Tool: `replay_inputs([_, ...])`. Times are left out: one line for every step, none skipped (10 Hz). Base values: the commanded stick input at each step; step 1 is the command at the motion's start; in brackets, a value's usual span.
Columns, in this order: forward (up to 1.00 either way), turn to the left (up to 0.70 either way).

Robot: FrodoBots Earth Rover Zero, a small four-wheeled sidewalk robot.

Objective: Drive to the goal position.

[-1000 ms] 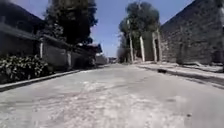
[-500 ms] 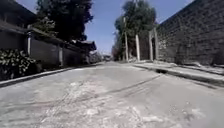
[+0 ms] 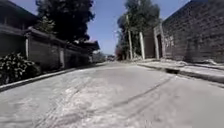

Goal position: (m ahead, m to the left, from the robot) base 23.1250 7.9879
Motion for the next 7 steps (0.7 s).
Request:
replay_inputs([1.0, 0.02])
replay_inputs([1.0, 0.02])
replay_inputs([1.0, 0.02])
replay_inputs([1.0, 0.02])
replay_inputs([1.0, 0.02])
replay_inputs([1.0, 0.02])
replay_inputs([1.0, 0.02])
